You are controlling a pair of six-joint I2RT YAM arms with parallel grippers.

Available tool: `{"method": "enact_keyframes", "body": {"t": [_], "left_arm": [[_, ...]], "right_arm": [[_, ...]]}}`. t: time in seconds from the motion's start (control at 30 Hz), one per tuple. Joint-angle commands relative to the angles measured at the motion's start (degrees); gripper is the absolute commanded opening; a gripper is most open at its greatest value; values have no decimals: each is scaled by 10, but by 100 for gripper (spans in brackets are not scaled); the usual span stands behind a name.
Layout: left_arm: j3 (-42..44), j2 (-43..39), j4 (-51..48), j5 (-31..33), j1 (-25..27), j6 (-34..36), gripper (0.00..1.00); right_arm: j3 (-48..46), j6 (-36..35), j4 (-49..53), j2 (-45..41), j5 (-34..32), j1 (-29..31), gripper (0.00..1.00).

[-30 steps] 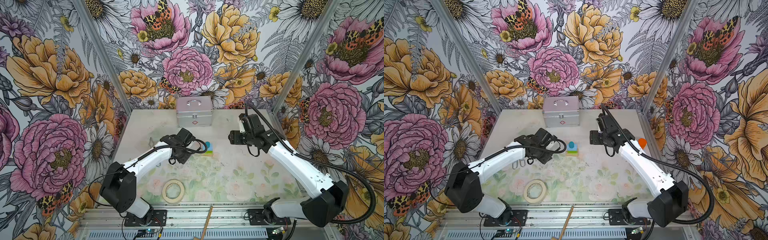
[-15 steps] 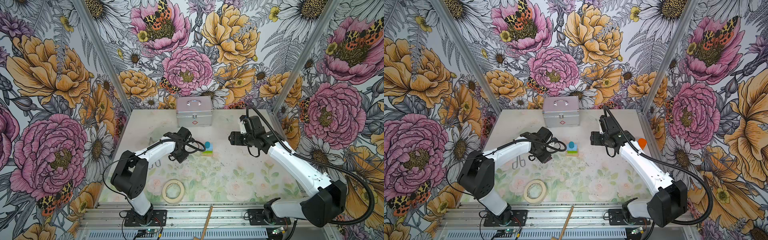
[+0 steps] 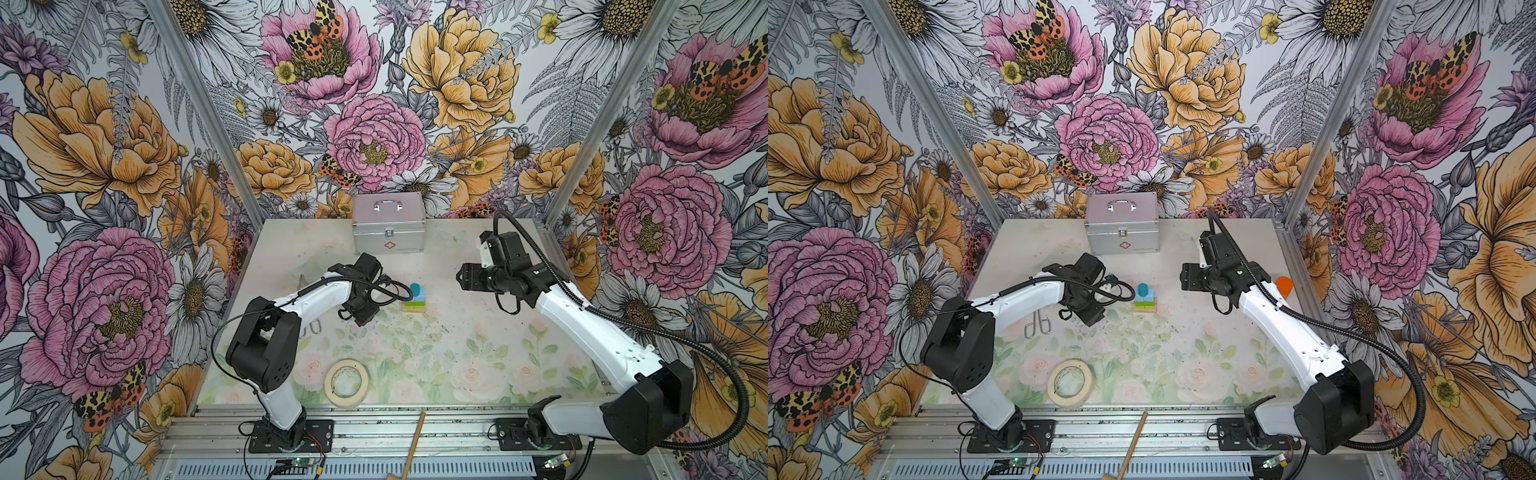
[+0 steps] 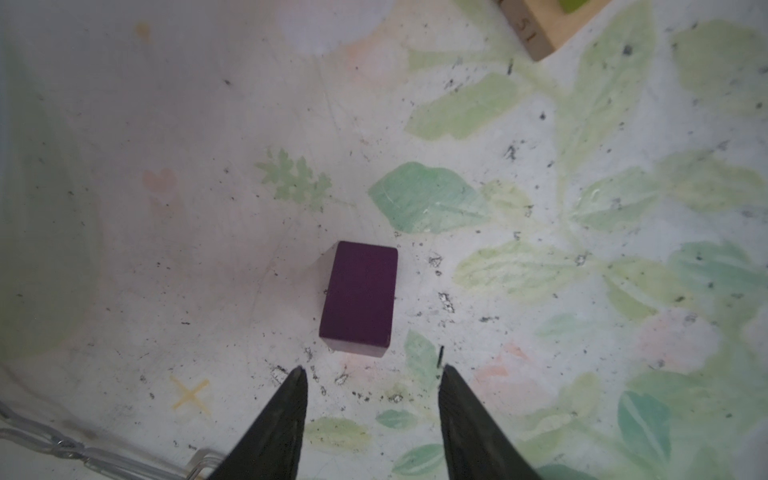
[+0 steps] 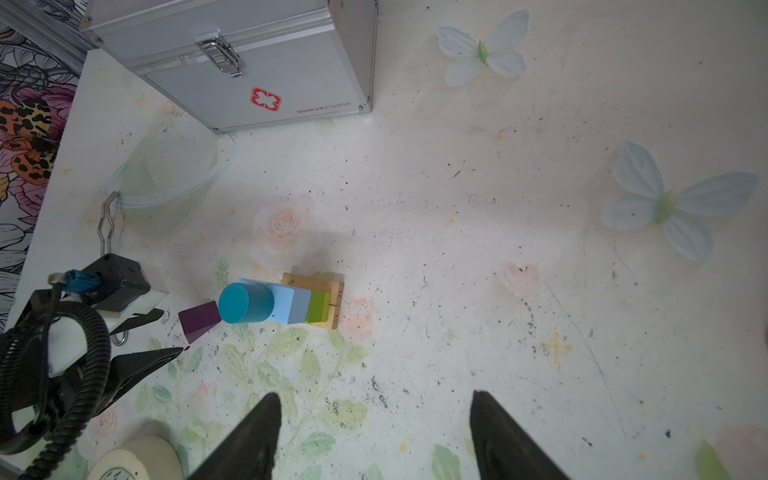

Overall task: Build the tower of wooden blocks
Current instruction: 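Lower the left gripper and close it on the purple block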

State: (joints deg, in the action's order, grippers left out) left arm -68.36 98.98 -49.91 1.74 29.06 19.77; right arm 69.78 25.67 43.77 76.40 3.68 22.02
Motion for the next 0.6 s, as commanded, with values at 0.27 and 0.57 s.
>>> {"method": "enact_keyframes", "body": {"t": [0.27,0.57], "left_arm": [[-17,46,25,-18,-8,10,52],[-20,67,29,-5,-9,9,48]], "right_arm": [[-4,6,-22,-8,10,-8,74],[-8,7,-25,-7,12,-8,74]]}}
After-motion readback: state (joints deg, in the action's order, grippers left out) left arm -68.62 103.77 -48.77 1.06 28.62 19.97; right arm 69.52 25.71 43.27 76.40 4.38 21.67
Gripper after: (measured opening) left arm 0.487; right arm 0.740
